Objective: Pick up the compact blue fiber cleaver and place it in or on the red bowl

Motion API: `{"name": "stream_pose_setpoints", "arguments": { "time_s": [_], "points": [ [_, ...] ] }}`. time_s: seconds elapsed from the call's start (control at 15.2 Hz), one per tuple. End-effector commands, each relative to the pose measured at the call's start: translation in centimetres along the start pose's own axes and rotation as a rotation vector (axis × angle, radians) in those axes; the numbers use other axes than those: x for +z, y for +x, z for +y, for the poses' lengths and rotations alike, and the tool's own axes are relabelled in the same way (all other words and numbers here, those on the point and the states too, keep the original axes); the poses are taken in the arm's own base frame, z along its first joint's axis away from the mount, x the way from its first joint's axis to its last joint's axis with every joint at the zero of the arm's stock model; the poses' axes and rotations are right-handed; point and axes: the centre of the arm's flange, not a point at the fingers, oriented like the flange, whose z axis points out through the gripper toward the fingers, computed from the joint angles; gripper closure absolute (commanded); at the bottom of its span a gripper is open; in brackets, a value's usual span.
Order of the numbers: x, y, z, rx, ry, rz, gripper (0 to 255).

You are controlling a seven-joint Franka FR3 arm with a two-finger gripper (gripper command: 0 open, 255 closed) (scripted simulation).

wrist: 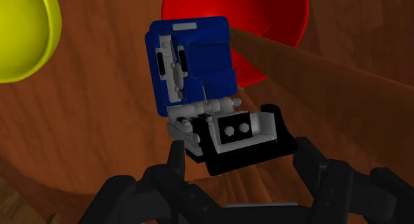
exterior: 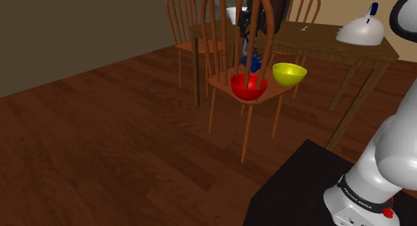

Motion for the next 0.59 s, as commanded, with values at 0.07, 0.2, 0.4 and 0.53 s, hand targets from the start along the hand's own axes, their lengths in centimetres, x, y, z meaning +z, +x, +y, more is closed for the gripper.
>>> {"name": "stream_pose_setpoints", "arguments": {
  "time_s": [0.07, 0.2, 0.4, 0.53],
  "points": [
    [4.0, -0.5, -1.8, -0.027, 0.006, -0.099, 255],
    [5.0, -0.6, -1.7, -0.027, 0.006, -0.099, 255],
    [6.8, -0.9, -1.7, -0.027, 0.006, -0.099, 255],
    [6.8, -0.9, -1.7, -0.027, 0.006, -0.099, 255]
  ]
}}
